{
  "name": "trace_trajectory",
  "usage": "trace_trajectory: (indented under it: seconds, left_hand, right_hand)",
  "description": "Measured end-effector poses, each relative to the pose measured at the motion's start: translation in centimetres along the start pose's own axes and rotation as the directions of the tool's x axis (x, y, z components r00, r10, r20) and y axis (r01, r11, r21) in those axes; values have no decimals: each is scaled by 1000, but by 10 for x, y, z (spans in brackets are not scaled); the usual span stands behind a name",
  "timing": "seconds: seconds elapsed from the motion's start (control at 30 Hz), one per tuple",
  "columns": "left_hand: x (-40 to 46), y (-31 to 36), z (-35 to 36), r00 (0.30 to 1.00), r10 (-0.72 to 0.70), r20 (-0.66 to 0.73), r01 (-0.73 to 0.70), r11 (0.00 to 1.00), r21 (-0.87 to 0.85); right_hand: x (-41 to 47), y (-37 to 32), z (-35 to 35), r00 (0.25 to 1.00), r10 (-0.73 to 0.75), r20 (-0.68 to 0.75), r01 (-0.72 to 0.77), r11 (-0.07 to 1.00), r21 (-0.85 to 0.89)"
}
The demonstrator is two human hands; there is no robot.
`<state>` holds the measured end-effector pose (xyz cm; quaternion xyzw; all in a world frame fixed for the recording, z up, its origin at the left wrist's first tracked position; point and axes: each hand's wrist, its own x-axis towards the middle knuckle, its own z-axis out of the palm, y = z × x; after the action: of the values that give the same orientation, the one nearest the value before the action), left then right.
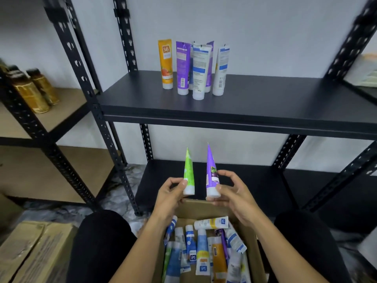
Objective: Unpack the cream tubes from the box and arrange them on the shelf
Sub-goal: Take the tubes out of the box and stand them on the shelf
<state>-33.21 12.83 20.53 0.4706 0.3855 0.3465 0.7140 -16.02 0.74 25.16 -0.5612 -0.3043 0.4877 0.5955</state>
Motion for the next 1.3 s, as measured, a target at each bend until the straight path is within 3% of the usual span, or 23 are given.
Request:
trace_trajectory:
  seconds: [0.3,0.4,0.73,1.03,1.3]
  left_hand:
    - [5,84,22,969,248,13,-246,966,-81]
    - [9,124,27,942,331,50,-326,942,-86]
    - [34,239,18,858,514,-12,-514,858,13]
    - [60,309,-3,790,607,-90,-599,795,97]
    - [81,312,-20,788,602,-129,-573,793,206]
  right_hand:
    - [15,-74,25,962,-274,-16,274,962,-22]
    - [27,-107,34,931,-365,-26,364,931,-34]
    - [64,-194,76,789,-601,-130,580,797,-165]
    - [110,-230,131,692,-708,-139,681,704,-201]
    - [160,-206,158,666,-739,-107,658,648,-383]
